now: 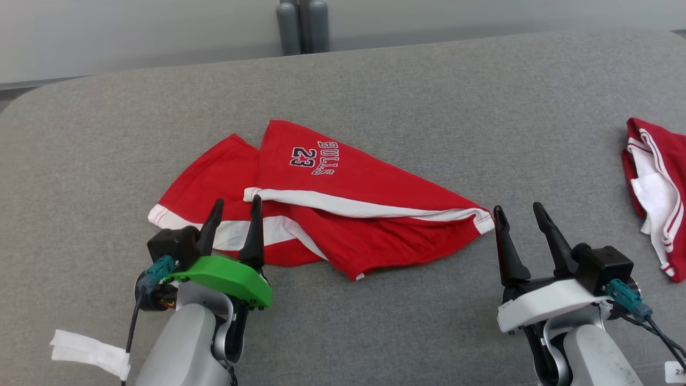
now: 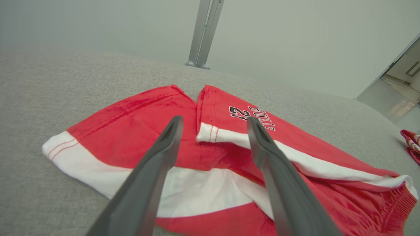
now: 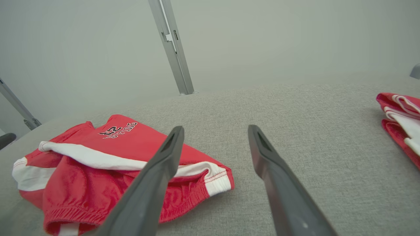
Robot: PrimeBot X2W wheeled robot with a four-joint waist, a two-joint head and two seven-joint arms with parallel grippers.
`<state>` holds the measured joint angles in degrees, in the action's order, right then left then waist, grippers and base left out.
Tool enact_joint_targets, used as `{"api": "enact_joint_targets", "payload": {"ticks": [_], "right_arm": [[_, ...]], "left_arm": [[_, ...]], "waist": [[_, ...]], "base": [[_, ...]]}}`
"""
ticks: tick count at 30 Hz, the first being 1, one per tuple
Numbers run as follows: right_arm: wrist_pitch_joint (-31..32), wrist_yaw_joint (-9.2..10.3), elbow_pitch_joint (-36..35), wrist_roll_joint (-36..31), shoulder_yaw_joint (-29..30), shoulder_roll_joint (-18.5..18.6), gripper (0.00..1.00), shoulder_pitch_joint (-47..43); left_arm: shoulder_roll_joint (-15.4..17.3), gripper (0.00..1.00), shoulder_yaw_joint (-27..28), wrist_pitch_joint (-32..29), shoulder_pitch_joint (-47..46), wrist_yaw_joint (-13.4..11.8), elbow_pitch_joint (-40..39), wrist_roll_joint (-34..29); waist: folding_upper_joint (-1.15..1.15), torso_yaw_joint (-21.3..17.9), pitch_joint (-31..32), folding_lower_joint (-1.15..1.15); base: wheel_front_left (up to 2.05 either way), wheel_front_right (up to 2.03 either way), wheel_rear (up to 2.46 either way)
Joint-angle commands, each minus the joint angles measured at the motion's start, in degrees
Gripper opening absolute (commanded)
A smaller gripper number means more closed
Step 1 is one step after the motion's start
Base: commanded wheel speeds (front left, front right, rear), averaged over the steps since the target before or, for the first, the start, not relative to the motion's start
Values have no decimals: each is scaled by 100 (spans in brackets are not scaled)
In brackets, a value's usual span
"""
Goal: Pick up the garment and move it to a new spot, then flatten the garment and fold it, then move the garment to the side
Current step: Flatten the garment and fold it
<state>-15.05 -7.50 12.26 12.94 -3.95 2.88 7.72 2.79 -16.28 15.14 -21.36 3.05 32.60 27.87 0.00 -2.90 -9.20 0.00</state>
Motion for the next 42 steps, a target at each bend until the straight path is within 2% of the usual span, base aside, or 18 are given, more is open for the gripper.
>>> {"api": "enact_joint_targets", "payload": {"ticks": [1, 7, 14, 15, 16, 17, 18, 24, 33, 38, 40, 42], "right_arm": [[-13, 3, -32, 38, -5, 7, 100, 84], [-13, 3, -43, 79, -1, 6, 100, 189], [-13, 3, -84, 119, -5, 6, 100, 236], [-13, 3, -87, 131, -3, 6, 100, 246], [-13, 3, -84, 140, -3, 5, 100, 254], [-13, 3, -79, 146, 0, 5, 100, 265], [-13, 3, -76, 156, 7, 5, 100, 274], [-13, 3, 12, 151, 91, 6, 100, 204], [-13, 3, 264, 120, 151, 7, 100, -100], [-13, 3, 386, 169, 86, 7, 100, -206], [-13, 3, 412, 197, 69, 8, 100, -224], [-13, 3, 444, 227, 27, 6, 100, -268]], "left_arm": [[27, 100, 0, -5, -164, 44, 95, 71], [29, 100, 111, -5, -435, 22, 524, 216], [28, 100, 301, -5, -492, 50, 536, 219], [27, 80, 310, -5, -495, 60, 537, 213], [27, 47, 308, -5, -501, 62, 544, 195], [27, 21, 307, -5, -510, 69, 536, 188], [27, 0, 310, -5, -513, 71, 504, 165], [28, 0, 362, -5, -289, 46, 267, 219], [27, 0, 508, -5, 423, -125, -603, 65], [26, 0, 666, -6, 873, -236, -644, -94], [27, 100, 759, -5, 1016, -266, -616, -179], [27, 100, 861, -5, 1156, -305, -582, -223]], "waist": [[0, -267, -233, 0], [0, -462, -382, 0], [0, -541, -479, 0], [0, -544, -489, 0], [0, -545, -495, 0], [0, -544, -500, 0], [0, -540, -500, 0], [0, -417, -343, 0], [0, 80, 183, 0], [0, 199, 387, 0], [0, 215, 450, 0], [0, 216, 515, 0]], "base": [[0, 0, 0], [0, 0, 0], [0, 0, 0], [0, 0, 0], [0, 0, 0], [0, 0, 0], [0, 0, 0], [0, 0, 0], [0, 0, 0], [0, 0, 0], [0, 0, 0], [0, 0, 0]]}}
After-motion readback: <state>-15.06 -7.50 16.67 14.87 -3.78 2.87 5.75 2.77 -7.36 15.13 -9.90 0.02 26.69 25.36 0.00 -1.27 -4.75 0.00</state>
